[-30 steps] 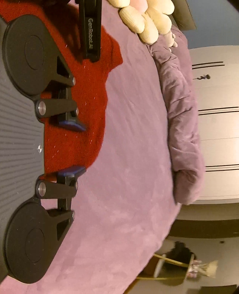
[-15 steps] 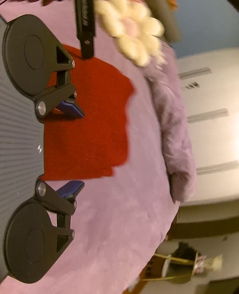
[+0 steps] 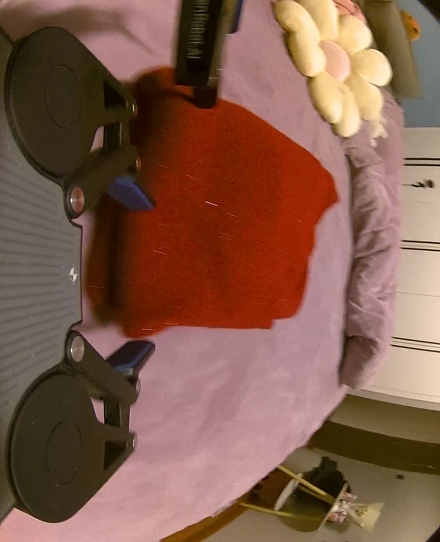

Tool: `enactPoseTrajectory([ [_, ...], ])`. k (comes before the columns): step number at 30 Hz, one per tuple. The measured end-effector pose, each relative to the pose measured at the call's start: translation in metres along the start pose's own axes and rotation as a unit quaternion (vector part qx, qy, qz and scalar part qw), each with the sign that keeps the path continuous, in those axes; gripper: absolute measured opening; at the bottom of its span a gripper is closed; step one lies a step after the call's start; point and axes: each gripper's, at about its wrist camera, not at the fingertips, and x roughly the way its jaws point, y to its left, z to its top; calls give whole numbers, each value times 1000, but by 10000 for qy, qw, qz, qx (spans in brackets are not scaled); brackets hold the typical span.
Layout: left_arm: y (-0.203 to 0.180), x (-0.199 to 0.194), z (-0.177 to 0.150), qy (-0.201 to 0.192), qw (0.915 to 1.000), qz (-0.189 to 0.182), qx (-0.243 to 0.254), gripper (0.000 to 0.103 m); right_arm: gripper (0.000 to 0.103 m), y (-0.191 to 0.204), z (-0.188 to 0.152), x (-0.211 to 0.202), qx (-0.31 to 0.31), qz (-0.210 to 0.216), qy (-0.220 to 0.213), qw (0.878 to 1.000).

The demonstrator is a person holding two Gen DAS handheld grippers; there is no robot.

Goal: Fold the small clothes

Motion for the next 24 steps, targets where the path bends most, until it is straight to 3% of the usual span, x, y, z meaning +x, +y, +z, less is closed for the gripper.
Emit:
enactPoseTrajectory([
  [2,0,-10,-7,40,10000,-67,-36,103,99,4,-9,-11,-12,11,223,9997],
  [9,9,-29,-21,234,9996,96,-161,103,99,-1,-9,-39,330,-134,451,9983],
  [14,14,-41,-23,278,9993,215,-156,103,99,2,-1,-50,250,-313,424,9983],
  [24,13,-57,-20,215,9996,44,-157,103,99,0,3,-59,334,-522,513,9968],
])
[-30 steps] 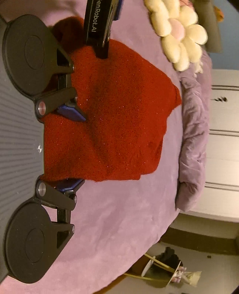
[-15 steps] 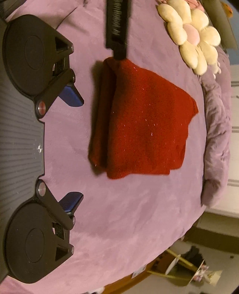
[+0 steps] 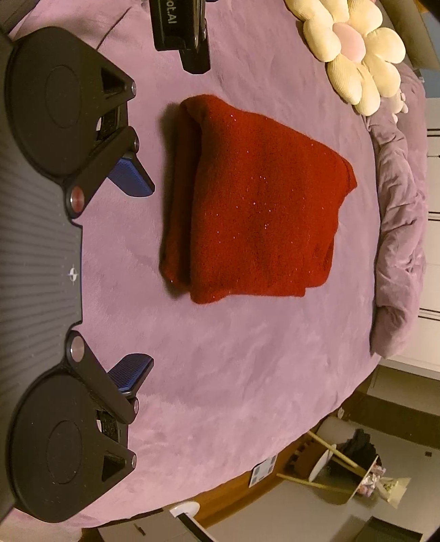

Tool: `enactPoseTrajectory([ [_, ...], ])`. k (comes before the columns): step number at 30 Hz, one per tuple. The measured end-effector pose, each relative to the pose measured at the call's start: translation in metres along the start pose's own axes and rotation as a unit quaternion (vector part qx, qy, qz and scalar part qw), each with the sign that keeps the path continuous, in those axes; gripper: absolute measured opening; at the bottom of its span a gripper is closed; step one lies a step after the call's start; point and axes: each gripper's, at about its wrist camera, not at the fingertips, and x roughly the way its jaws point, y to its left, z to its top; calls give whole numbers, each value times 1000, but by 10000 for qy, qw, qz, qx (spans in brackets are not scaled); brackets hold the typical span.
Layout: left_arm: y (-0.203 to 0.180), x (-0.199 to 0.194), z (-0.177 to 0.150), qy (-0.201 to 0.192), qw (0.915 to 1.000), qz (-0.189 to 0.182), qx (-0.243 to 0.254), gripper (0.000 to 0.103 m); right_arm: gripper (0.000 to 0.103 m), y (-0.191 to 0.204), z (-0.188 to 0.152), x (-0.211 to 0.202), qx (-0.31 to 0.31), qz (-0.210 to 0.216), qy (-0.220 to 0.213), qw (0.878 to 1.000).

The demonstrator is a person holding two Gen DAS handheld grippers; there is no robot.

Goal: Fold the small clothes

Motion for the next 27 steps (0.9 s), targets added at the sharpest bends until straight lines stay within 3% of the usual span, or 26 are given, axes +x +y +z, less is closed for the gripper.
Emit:
enactPoseTrajectory([
  [27,-8,8,1,246,9996,54,122,103,99,-9,6,7,217,98,95,9997],
])
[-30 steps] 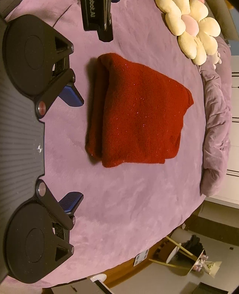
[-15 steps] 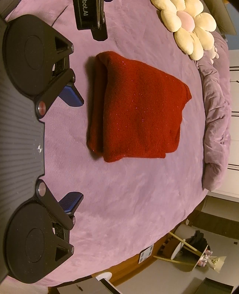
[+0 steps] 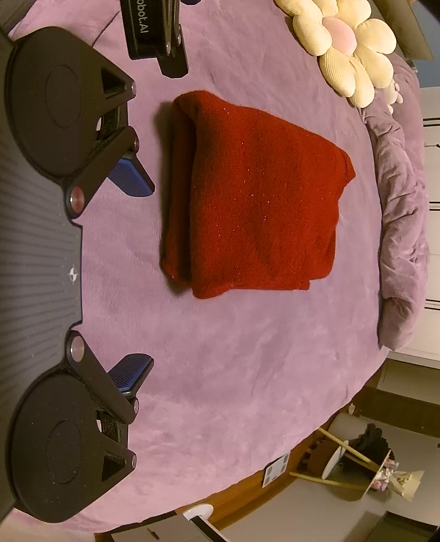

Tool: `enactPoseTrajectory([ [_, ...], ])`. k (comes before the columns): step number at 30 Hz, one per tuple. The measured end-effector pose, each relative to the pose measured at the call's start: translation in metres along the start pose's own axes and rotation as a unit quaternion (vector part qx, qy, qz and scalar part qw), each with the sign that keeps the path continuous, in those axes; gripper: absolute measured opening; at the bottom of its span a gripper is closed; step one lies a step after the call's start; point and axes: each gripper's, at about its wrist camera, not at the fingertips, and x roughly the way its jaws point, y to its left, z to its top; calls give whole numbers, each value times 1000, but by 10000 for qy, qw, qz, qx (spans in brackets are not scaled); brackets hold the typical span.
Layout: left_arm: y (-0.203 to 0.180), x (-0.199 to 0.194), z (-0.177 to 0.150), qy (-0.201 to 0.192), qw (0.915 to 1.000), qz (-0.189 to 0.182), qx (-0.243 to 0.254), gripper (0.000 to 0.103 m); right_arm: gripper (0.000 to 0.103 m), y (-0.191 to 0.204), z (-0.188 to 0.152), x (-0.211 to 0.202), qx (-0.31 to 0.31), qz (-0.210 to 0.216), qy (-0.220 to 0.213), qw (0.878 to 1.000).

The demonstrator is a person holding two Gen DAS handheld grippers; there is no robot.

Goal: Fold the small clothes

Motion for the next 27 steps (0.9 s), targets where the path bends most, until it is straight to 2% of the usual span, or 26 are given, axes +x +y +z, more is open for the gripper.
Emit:
enactPoseTrajectory([
  [27,-4,2,0,78,9999,40,110,103,99,4,4,-1,-21,101,-46,9999],
])
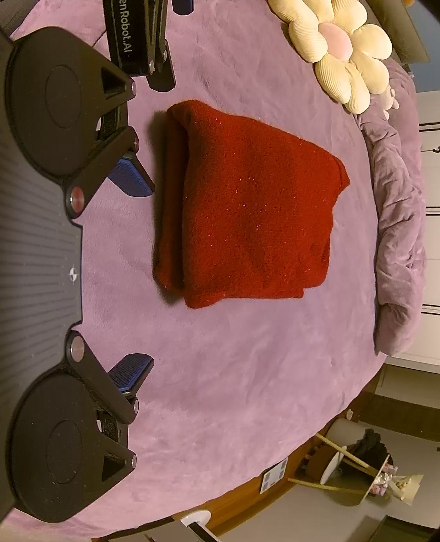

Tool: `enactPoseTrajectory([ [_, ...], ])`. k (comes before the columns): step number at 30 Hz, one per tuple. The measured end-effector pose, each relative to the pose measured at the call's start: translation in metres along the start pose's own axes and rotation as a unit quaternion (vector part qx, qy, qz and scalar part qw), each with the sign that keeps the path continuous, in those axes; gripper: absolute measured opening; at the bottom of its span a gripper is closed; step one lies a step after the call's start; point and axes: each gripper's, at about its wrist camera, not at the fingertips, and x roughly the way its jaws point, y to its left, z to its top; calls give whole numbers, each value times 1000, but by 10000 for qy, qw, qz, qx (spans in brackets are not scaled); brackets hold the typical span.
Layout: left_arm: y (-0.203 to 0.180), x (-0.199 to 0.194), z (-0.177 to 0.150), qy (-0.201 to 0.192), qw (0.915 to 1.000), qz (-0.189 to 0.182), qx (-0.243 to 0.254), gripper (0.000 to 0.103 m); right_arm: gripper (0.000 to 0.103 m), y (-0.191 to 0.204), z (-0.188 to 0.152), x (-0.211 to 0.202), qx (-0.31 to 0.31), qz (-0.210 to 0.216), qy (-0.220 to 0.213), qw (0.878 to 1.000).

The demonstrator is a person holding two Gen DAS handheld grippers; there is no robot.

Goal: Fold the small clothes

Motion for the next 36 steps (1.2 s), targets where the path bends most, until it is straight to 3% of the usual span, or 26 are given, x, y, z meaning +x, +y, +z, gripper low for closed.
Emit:
enactPoseTrajectory([
  [20,-2,1,-1,-29,9998,133,125,103,99,0,1,0,45,-16,-10,10000],
  [36,4,3,2,80,9999,-61,-20,103,99,1,0,-1,35,-38,-70,10000],
])
